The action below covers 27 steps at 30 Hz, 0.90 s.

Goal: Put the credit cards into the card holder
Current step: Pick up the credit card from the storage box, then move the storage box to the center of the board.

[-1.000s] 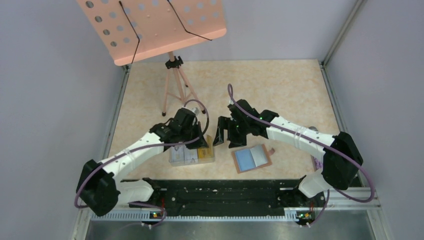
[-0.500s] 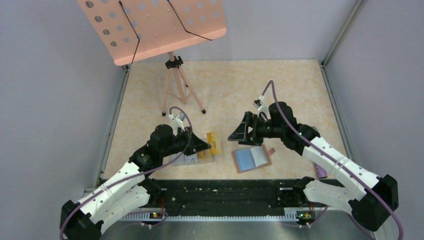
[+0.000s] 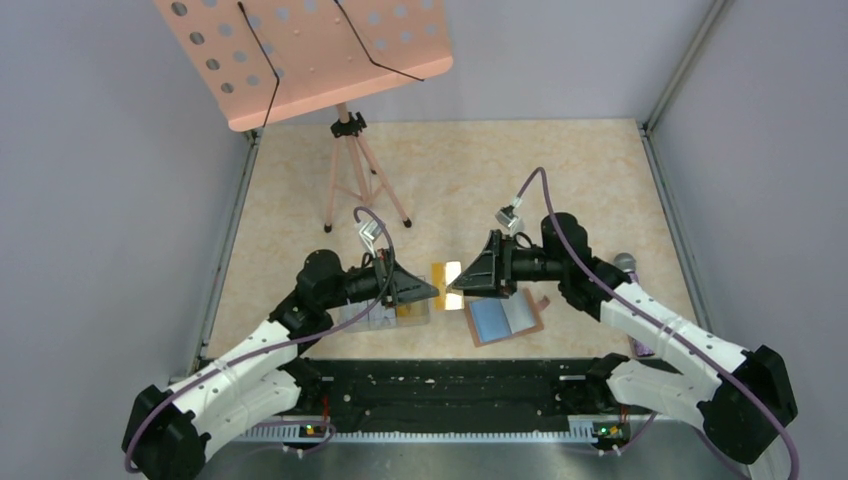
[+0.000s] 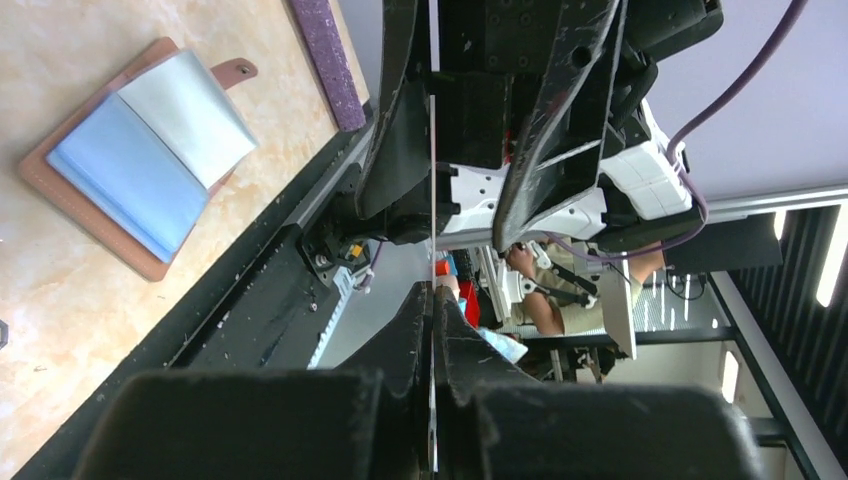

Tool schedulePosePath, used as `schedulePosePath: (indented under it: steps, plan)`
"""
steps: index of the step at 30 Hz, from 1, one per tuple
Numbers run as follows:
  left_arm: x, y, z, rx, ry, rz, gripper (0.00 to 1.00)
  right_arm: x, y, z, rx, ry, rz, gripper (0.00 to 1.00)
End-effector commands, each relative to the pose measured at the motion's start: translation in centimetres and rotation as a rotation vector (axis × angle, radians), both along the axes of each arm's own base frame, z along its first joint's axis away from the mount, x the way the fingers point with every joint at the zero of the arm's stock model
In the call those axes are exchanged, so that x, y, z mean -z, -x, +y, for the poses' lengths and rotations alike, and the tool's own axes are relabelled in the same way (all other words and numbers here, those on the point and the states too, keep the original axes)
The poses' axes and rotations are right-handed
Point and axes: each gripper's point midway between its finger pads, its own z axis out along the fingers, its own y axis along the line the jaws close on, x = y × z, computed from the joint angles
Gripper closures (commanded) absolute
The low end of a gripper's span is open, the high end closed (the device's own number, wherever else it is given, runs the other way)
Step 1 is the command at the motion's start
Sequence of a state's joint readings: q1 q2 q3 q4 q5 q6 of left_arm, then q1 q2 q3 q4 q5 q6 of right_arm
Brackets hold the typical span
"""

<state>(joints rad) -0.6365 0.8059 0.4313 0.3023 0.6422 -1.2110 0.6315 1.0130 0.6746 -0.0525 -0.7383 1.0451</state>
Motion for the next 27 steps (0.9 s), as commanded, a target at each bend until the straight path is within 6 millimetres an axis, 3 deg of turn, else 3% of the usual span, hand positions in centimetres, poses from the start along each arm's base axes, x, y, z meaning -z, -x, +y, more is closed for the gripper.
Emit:
schedulePosePath:
  steps: [1,5,7,9,11,12,14,16,20,27]
  plan:
    - [-3.3,0.7,-0.3,0.060,0.077,-0.074,1.00,-3.8,-0.2,1.0,-0.048,-0.136,-0.079,0.40]
    - [-3.4,0.7,-0.3,0.059,0.080,-0.075,1.00,-3.8,-0.1,1.2,-0.063,-0.160,-0.064,0.50]
    - [-3.3,0.7,-0.3,0.064,0.079,-0.069,1.00,-4.3,-0.2,1.3,-0.064,-0.188,-0.074,0.59]
    - [-3.3,0.8,-0.3,0.065,0.078,-0.068,1.00,-4.7,-0.1,1.4,-0.069,-0.208,-0.070,0.73]
    - [-3.1,0.7,-0.3,0.062,0.071,-0.064,1.00,-4.7,-0.2,1.5,-0.073,-0.210,-0.069,0.96]
    - [-3.0,0.6,-0.3,0.059,0.067,-0.063,1.00,-4.7,-0.2,1.5,-0.073,-0.207,-0.070,1.00]
    - [-2.6,0.5,-0.3,0.054,0.057,-0.059,0.94,-4.5,-0.2,1.5,-0.073,-0.188,-0.074,1.00]
    - [-2.1,0.4,-0.3,0.049,0.034,-0.052,0.78,-4.0,-0.4,1.3,-0.065,-0.151,-0.083,1.00]
    - [0.2,-0.3,0.2,-0.005,-0.076,-0.027,0.58,-1.2,-1.4,0.4,0.009,0.022,-0.049,1.00]
    - [7.6,-2.0,5.4,-0.201,-0.600,0.089,0.61,4.1,-2.6,-3.6,0.176,0.284,0.050,1.00]
